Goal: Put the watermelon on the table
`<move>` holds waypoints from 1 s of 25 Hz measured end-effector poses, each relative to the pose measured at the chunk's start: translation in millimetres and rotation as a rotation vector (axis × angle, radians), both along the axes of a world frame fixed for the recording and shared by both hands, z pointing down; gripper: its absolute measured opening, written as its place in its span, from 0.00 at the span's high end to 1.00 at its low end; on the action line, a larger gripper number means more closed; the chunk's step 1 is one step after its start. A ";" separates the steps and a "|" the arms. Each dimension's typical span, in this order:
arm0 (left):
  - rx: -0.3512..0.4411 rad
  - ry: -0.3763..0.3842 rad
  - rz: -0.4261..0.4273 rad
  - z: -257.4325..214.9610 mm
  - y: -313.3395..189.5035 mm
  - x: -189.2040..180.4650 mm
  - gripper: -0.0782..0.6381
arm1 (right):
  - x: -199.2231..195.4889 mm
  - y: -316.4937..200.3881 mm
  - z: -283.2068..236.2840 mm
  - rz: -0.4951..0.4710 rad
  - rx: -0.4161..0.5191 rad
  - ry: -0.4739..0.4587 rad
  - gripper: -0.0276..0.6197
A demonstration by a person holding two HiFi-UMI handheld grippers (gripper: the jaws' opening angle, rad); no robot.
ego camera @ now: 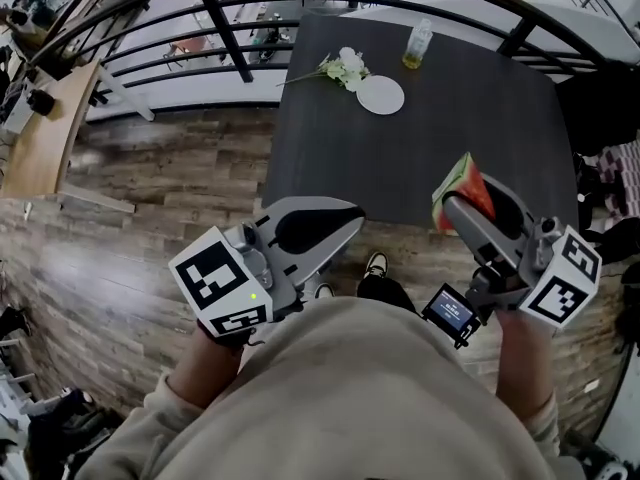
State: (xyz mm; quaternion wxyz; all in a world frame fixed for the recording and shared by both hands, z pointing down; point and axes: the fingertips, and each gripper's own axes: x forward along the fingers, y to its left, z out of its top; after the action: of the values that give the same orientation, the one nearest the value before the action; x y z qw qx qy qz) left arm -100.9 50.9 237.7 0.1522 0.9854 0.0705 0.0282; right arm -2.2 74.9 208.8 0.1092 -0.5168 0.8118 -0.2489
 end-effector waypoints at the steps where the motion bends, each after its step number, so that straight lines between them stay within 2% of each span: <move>1: 0.006 -0.005 0.000 2.6 -2.0 10.3 0.88 | 9.8 -2.2 2.4 0.000 0.006 -0.003 0.66; 5: 0.031 -0.011 0.029 2.9 -6.6 64.7 0.88 | 63.1 -1.7 9.8 0.036 0.020 -0.009 0.66; 9: 0.059 -0.016 0.072 -11.5 -2.7 127.6 0.88 | 132.5 10.3 3.1 0.102 0.035 -0.026 0.66; 12: 0.054 -0.039 0.092 -11.4 0.4 171.0 0.88 | 184.7 22.6 9.1 0.143 0.027 -0.053 0.66; 14: 0.038 -0.058 0.089 -7.8 -1.6 186.0 0.88 | 206.6 27.6 17.8 0.169 0.015 -0.085 0.66; 17: 0.017 -0.088 0.074 0.7 -8.1 198.1 0.88 | 224.2 26.3 30.7 0.188 0.006 -0.128 0.66; 20: 0.006 -0.113 0.072 4.3 -10.8 202.0 0.88 | 225.1 22.3 35.7 0.182 -0.002 -0.137 0.66; 25: -0.005 -0.105 0.079 3.6 -25.0 201.5 0.88 | 224.0 2.4 33.1 0.177 -0.014 -0.120 0.66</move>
State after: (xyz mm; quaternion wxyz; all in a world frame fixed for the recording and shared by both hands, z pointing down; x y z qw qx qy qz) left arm 100.6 25.9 241.3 0.1568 0.9787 0.1012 0.0855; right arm 221.8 77.3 241.9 0.1756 -0.5713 0.7533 -0.2746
